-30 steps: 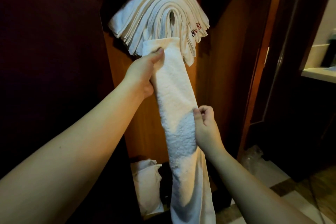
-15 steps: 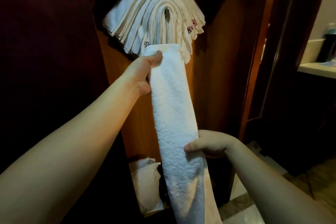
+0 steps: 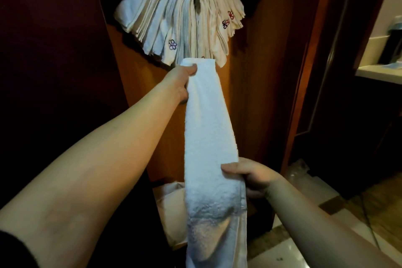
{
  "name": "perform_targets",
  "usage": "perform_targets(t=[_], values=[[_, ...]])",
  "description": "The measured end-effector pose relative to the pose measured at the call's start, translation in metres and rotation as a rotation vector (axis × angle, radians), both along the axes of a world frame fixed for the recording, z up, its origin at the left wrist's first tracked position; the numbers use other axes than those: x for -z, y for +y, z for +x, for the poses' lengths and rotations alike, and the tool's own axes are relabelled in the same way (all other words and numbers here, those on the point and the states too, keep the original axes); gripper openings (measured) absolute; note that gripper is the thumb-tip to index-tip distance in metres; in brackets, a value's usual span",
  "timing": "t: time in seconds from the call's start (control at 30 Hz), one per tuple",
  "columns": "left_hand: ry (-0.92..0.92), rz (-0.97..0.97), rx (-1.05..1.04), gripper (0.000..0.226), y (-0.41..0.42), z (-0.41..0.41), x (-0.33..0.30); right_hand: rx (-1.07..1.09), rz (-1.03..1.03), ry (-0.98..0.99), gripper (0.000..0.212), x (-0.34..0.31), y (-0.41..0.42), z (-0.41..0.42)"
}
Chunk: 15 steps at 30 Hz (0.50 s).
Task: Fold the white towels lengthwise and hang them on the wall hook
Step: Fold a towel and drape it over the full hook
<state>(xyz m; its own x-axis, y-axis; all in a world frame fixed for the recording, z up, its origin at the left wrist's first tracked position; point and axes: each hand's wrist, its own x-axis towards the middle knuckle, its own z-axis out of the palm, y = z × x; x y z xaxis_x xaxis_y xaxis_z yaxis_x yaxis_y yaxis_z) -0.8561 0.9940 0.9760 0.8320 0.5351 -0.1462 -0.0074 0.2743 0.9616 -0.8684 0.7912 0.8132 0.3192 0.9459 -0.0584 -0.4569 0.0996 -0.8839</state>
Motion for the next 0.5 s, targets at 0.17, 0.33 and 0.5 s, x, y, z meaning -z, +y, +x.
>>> perform_targets(t=[0.17, 0.33, 0.5], values=[[0.084, 0.03, -0.025, 0.037, 0.017, 0.014, 0.018, 0.011, -0.029, -0.065, 0.064, -0.016, 0.004, 0.003], [0.21, 0.143, 0.144, 0.065, 0.029, 0.013, 0.053, 0.066, -0.055, -0.167, 0.061, -0.047, 0.014, 0.013], [0.107, 0.528, -0.276, 0.044, 0.02, -0.013, 0.094, 0.338, -0.095, -0.143, 0.067, -0.071, 0.025, 0.031]])
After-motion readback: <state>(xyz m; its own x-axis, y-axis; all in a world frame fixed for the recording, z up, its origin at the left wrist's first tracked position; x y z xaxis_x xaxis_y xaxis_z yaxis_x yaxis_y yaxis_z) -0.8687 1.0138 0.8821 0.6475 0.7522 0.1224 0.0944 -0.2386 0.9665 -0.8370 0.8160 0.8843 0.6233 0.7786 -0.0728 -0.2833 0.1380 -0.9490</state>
